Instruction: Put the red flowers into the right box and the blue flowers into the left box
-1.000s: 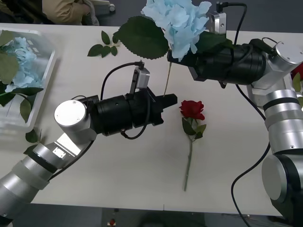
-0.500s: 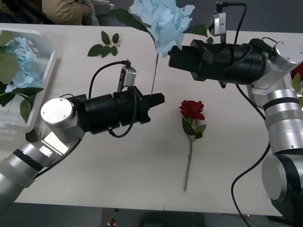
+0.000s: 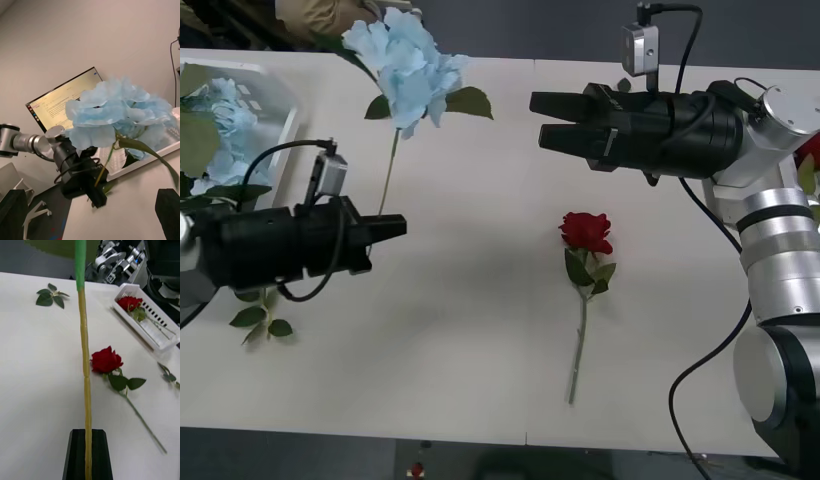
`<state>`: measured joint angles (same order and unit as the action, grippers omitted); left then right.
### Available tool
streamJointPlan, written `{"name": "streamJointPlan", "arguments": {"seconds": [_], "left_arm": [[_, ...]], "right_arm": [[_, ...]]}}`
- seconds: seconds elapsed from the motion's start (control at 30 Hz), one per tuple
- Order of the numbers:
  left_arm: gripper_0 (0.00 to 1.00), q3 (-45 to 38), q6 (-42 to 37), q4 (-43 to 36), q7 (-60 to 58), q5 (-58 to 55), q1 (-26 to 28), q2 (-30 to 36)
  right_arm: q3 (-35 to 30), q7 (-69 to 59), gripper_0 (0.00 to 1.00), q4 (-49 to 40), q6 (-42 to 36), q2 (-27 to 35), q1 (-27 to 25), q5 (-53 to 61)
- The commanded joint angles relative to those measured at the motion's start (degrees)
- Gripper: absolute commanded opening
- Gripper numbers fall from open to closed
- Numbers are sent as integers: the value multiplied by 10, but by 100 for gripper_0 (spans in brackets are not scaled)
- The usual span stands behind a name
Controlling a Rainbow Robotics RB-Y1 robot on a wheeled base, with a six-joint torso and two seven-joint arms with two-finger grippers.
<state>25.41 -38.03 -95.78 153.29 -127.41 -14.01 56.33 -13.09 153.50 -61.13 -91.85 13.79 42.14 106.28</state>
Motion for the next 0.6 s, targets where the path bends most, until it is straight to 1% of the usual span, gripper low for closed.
{"name": "streamJointPlan", "arguments": {"seconds": [0.03,0.13,0.27,0.33,0.37,0.47,0.6], "left_arm": [[0,-100,-42,-45,17,-10,79,47],[0,-168,-74,-59,17,-11,137,73],[0,-258,-117,-55,17,5,201,88],[0,-285,-134,-48,17,19,215,87],[0,-313,-159,-36,17,41,222,80],[0,-372,-220,-9,17,111,218,50],[0,-483,-345,36,12,254,174,-20]], "right_arm": [[1,15,100,-14,-26,43,35,-28],[-4,15,100,-14,-61,67,39,-65],[-15,-65,100,-14,-108,92,44,-115],[-18,-88,100,-14,-120,98,47,-133],[-22,-120,100,-17,-131,106,48,-157],[-31,-176,100,-21,-144,116,47,-193],[-27,-254,100,-29,-148,130,38,-244]]}}
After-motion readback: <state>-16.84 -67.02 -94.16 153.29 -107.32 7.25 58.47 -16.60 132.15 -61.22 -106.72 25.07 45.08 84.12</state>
